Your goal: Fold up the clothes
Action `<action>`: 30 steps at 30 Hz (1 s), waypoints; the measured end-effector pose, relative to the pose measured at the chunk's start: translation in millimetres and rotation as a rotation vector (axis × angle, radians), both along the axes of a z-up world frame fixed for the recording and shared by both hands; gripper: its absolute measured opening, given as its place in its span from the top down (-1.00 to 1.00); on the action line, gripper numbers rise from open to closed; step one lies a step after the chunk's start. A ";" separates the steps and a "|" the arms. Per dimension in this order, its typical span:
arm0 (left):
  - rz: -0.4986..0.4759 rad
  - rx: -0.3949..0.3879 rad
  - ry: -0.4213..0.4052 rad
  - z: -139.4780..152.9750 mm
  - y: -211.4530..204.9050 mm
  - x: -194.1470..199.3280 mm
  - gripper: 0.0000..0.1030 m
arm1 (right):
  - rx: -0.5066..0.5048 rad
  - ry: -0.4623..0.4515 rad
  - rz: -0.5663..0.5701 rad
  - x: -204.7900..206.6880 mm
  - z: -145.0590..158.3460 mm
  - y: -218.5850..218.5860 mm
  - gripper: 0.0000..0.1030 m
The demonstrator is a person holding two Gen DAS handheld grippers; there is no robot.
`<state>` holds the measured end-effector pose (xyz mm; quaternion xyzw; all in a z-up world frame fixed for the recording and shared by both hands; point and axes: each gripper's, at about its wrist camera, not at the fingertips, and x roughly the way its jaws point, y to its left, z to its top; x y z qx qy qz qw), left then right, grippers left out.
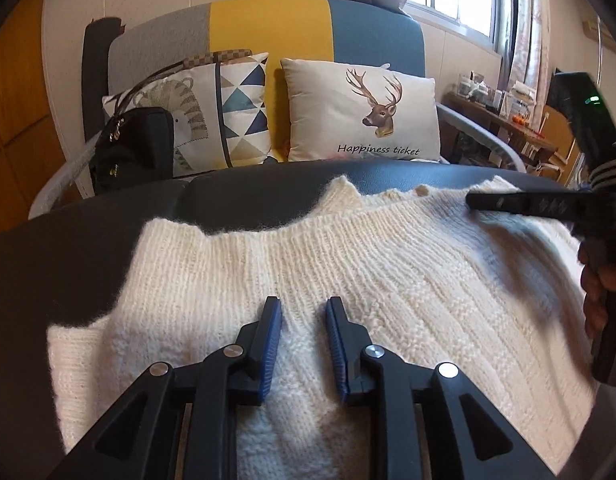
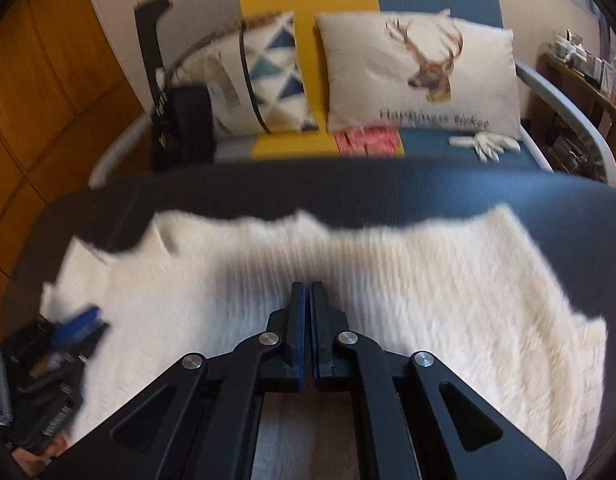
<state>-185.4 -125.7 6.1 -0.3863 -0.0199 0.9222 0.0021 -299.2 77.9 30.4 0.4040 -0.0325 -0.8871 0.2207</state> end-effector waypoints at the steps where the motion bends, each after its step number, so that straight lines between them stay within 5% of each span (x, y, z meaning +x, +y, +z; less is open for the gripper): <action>1: -0.001 0.009 -0.001 -0.1 -1.1 -0.2 0.55 | 0.036 -0.002 -0.004 0.1 -3.2 2.0 0.97; 5: -0.004 0.029 -0.001 0.2 -3.3 0.4 0.54 | 0.202 -0.027 -0.018 -0.7 -20.5 8.7 0.97; 12: -0.033 0.112 -0.005 -0.6 -6.4 22.5 0.55 | 0.227 -0.001 0.003 31.3 -31.1 14.1 0.97; 24: -0.036 0.216 -0.012 3.9 20.6 138.2 0.55 | -0.117 -0.118 -0.037 147.9 -52.3 96.6 0.98; 28: 0.000 0.265 -0.049 15.1 21.8 151.1 0.54 | -0.105 -0.051 -0.053 173.3 -34.0 104.1 0.88; 30: 0.015 0.263 -0.075 20.3 20.7 149.9 0.54 | -0.150 -0.008 0.031 193.2 -14.6 91.6 0.87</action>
